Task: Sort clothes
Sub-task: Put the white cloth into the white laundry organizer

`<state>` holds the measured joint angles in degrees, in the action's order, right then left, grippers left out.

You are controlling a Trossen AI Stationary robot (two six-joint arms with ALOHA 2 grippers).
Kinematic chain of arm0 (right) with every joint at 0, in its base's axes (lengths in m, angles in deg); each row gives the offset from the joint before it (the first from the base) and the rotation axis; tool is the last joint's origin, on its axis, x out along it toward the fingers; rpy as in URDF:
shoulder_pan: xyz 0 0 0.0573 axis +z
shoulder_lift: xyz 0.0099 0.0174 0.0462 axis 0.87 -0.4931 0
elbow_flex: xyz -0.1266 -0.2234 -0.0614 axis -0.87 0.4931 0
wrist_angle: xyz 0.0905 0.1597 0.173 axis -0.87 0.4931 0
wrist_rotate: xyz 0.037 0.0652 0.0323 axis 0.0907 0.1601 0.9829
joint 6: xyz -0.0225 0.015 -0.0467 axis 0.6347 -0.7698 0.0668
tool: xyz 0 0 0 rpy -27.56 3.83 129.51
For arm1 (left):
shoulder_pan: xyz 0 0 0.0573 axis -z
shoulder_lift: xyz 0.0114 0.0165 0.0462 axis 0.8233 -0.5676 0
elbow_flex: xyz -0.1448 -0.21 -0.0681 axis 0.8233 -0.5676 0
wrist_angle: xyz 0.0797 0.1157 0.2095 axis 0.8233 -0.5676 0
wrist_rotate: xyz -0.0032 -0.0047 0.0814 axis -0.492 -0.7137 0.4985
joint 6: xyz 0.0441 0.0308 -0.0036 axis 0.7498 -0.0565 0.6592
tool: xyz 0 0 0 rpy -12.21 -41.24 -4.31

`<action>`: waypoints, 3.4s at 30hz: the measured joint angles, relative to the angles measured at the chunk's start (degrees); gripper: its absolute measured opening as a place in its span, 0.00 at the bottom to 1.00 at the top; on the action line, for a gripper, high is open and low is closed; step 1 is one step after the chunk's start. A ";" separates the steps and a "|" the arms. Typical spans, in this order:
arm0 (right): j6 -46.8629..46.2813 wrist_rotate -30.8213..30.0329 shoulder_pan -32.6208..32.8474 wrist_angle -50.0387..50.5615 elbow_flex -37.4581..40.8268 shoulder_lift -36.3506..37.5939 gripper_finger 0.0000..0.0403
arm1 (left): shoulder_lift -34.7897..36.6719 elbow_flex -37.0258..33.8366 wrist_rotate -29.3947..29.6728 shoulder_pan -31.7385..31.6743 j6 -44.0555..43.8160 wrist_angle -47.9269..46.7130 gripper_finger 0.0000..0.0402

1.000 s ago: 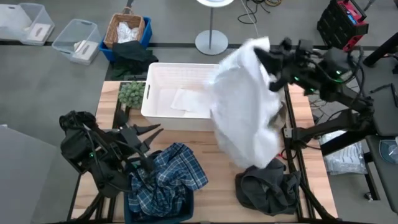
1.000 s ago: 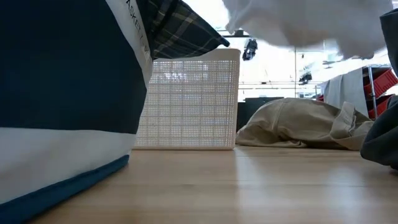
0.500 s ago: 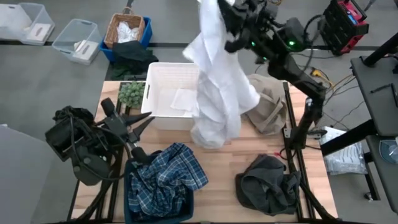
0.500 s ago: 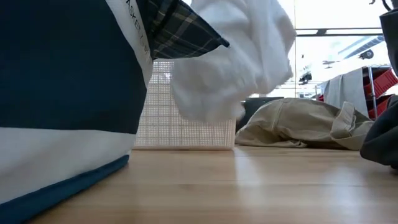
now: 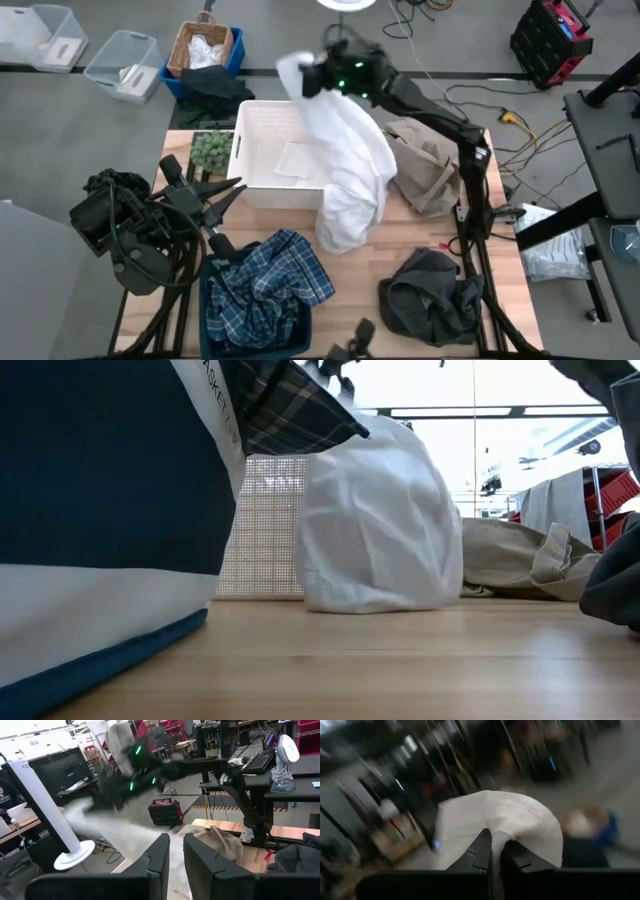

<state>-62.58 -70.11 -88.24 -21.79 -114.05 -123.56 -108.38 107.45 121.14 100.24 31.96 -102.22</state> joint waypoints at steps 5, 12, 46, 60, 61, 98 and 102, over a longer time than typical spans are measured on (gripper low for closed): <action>1.77 5.43 -0.27 15.27 0.00 -4.08 0.09 | 0.00 0.00 -0.02 0.00 0.00 -0.46 0.09; 5.46 12.40 0.54 33.79 -0.23 -5.28 0.40 | -0.02 -0.02 -0.13 0.00 0.00 -0.48 0.09; 11.57 0.14 17.17 30.79 60.13 34.68 0.74 | -0.13 -0.02 -2.74 -0.02 1.61 -0.94 0.09; 9.72 -6.14 17.74 14.19 72.40 33.17 0.10 | -0.13 -0.02 -2.75 -0.02 1.18 -0.80 0.09; 9.33 -6.16 18.07 15.28 71.97 33.86 0.07 | -0.13 -0.02 -2.75 0.00 1.07 -0.78 0.09; 32.25 -13.59 12.37 -14.63 6.29 3.77 0.02 | -0.13 -0.02 2.91 -0.02 1.07 1.33 0.09; 28.02 -13.40 10.44 -13.26 0.91 -2.10 0.02 | -0.13 -0.02 3.00 0.46 1.26 1.60 0.09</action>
<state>-34.56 -83.51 -77.80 -35.05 -113.13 -125.66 -108.51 107.43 124.14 100.70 33.22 -100.61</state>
